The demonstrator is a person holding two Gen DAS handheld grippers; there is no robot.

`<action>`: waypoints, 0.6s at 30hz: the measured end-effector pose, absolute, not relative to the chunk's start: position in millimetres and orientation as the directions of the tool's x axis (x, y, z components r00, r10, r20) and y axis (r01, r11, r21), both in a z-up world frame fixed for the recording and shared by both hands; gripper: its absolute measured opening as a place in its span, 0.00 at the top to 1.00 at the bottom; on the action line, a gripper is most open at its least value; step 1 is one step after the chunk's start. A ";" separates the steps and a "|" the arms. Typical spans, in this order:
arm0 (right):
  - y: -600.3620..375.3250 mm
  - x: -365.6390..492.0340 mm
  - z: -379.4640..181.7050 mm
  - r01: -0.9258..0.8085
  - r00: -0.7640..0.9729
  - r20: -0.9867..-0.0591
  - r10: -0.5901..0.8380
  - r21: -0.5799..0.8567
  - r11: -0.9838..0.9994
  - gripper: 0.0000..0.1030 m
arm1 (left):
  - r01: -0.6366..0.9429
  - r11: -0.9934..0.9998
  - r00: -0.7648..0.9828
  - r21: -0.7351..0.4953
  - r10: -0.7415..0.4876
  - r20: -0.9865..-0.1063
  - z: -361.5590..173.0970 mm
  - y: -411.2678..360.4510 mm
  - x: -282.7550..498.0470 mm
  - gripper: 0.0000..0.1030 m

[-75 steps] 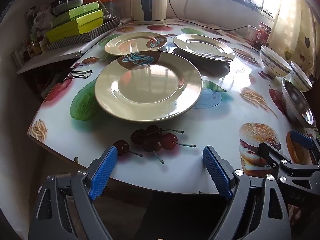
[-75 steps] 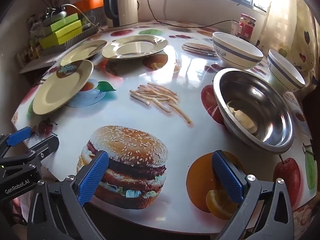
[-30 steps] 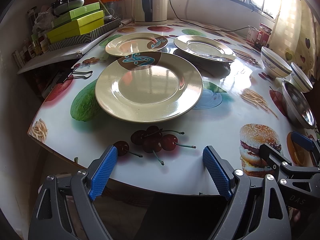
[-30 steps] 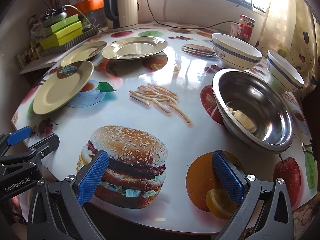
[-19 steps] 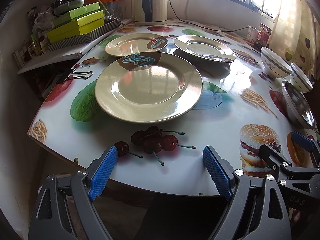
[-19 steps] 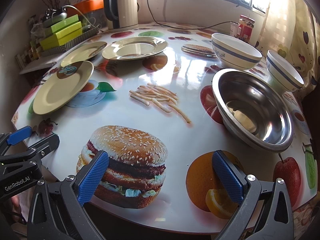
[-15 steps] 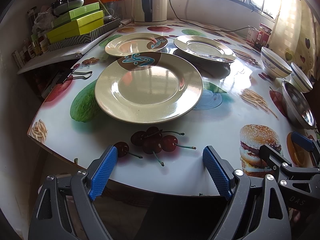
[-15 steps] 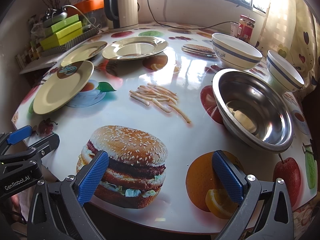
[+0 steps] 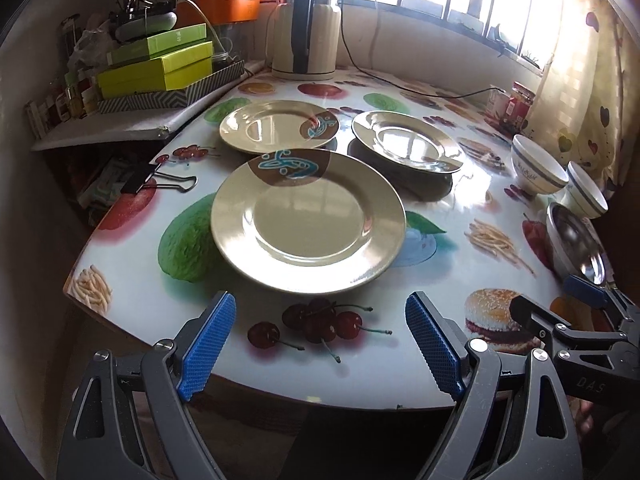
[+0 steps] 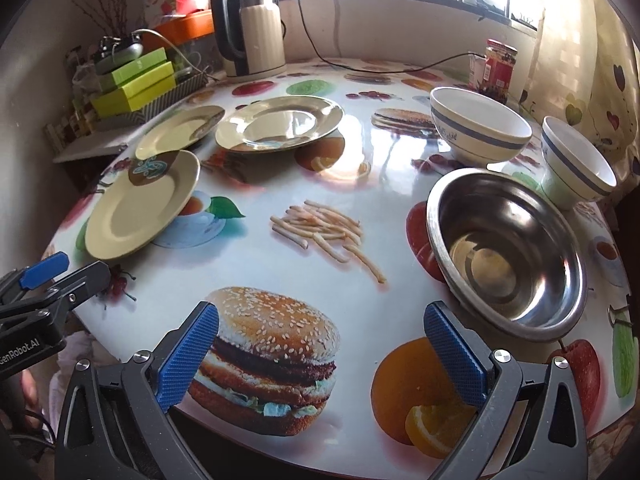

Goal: Organize plates and bowls
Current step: 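Move the left gripper to one cream plate while the right gripper approaches another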

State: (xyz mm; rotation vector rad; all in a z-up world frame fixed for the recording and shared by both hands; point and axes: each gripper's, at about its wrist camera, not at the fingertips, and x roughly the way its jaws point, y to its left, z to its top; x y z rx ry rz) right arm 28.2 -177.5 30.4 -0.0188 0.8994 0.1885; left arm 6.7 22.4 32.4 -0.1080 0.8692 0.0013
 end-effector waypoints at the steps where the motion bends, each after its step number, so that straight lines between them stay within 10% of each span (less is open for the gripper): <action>1: -176.8 32.0 33.7 -0.171 0.610 -0.776 0.158 0.066 0.983 0.00 | -0.045 0.994 0.647 -0.102 -0.049 -0.761 35.1 25.1 9.7 0.15; 18: -112.8 128.3 99.3 -0.286 0.671 -0.681 0.293 0.128 0.950 0.00 | -0.164 0.972 0.692 -0.169 -0.008 -0.722 79.1 107.9 81.2 0.21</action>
